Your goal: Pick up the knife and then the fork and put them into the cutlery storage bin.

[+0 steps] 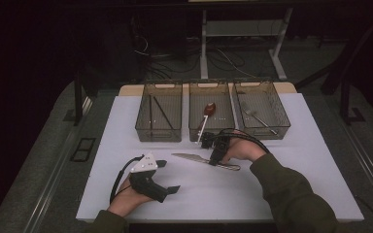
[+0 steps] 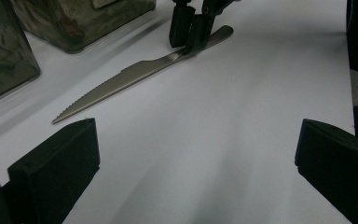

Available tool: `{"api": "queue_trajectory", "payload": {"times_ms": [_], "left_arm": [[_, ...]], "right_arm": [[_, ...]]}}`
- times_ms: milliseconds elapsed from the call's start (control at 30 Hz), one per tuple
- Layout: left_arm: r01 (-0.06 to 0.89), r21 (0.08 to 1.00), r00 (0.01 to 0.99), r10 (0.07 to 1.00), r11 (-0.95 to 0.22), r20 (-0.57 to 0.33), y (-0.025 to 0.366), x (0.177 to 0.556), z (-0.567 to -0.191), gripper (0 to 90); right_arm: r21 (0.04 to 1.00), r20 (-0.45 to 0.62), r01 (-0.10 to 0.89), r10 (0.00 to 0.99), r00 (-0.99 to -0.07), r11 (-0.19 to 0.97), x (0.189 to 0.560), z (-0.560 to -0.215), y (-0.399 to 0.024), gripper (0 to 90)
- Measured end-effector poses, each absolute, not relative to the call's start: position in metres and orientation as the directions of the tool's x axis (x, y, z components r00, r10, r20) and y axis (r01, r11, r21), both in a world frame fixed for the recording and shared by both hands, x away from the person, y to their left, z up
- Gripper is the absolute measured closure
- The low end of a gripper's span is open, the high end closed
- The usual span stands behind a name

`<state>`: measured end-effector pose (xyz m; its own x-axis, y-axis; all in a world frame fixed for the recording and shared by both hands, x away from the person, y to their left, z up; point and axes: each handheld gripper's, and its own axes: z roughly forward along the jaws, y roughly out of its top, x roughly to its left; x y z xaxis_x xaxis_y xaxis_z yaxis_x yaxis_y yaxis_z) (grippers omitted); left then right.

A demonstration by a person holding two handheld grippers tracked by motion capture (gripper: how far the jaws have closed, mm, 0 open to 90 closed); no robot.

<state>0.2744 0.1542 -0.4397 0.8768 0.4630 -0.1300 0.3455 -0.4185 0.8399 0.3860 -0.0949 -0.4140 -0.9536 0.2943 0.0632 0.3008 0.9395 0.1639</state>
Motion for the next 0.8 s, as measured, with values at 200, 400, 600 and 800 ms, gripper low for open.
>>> {"api": "queue_trajectory", "payload": {"times_ms": [200,400,600,800], "left_arm": [[0.346,0.839,0.877,0.462,-0.420,-0.131,0.154,0.274,-0.440,0.0],[0.346,0.838,0.877,0.462,-0.422,-0.129,0.153,0.274,-0.440,0.0],[0.349,0.838,0.876,0.463,-0.420,-0.132,0.153,0.274,-0.440,0.0],[0.350,0.838,0.875,0.464,-0.418,-0.134,0.154,0.274,-0.440,0.0]], "right_arm": [[0.116,0.027,0.266,0.265,-0.964,0.957,0.385,-0.418,-0.085,74.8],[0.069,-0.023,0.249,0.251,-0.968,0.966,0.380,-0.418,-0.076,77.8],[0.066,-0.031,0.259,0.262,-0.965,0.963,0.378,-0.418,-0.076,79.2],[0.141,-0.005,0.297,0.301,-0.954,0.944,0.379,-0.415,-0.088,79.3]]}}
